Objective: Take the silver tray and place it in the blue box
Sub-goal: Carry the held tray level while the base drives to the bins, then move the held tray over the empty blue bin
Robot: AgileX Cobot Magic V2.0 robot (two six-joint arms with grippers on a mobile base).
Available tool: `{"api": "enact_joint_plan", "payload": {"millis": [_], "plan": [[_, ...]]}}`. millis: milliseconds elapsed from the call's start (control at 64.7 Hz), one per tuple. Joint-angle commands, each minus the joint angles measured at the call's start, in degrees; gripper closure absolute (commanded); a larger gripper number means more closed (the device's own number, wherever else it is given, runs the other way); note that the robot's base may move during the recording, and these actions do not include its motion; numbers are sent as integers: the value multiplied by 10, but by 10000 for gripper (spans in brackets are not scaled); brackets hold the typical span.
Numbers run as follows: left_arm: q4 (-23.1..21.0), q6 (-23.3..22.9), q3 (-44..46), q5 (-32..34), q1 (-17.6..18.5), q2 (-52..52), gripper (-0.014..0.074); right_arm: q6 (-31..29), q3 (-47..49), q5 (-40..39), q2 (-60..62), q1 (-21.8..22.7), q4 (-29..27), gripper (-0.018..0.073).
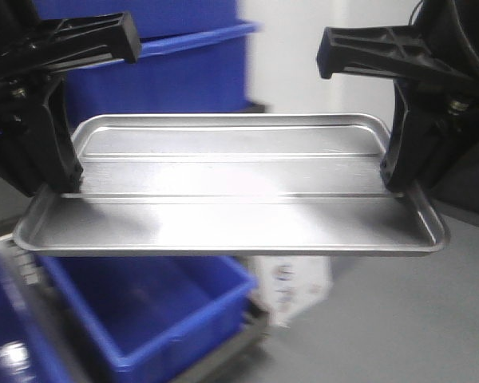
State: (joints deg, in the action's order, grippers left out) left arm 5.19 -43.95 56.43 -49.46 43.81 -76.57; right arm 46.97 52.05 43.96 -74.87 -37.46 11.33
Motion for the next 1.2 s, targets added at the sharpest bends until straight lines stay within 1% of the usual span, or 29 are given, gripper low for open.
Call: {"api": "enact_joint_plan", "payload": {"millis": [0,1189], "plan": [[20,0,13,-11,1,17,701,-6,14,0,18,4,31,510],[20,0,13,-11,1,17,701,-6,14,0,18,4,31,510]]}}
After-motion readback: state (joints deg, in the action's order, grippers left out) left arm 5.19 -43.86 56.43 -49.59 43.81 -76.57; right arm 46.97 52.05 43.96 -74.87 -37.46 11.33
